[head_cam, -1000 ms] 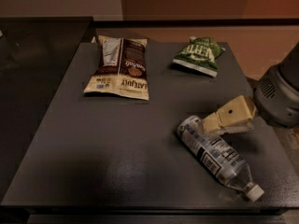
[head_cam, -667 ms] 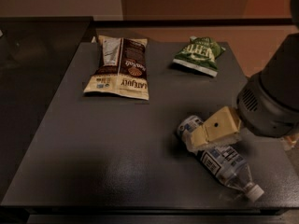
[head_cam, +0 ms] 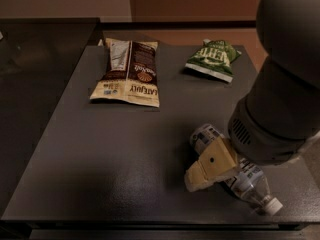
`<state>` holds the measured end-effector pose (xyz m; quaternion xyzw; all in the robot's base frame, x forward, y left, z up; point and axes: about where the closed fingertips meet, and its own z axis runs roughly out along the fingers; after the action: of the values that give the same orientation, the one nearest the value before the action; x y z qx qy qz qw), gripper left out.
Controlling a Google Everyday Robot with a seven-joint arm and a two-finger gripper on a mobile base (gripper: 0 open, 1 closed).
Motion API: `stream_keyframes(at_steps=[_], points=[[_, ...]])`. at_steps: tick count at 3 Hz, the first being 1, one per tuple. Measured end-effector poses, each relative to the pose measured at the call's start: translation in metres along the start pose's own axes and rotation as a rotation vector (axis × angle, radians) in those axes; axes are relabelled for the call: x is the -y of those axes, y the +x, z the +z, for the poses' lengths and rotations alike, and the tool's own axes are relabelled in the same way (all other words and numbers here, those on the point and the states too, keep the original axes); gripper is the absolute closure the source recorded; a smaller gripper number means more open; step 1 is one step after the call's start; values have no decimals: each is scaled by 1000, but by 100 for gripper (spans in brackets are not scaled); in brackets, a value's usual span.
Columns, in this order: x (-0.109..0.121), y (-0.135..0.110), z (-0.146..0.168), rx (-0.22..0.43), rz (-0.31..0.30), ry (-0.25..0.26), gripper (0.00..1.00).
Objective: Place blue plastic bottle upright
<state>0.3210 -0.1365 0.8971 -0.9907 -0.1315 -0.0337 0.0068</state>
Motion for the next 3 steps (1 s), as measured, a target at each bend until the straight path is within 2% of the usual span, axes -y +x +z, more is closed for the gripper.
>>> stream_keyframes(at_steps=[3], points=[[-7,-4,22,27,-85,-21,0]])
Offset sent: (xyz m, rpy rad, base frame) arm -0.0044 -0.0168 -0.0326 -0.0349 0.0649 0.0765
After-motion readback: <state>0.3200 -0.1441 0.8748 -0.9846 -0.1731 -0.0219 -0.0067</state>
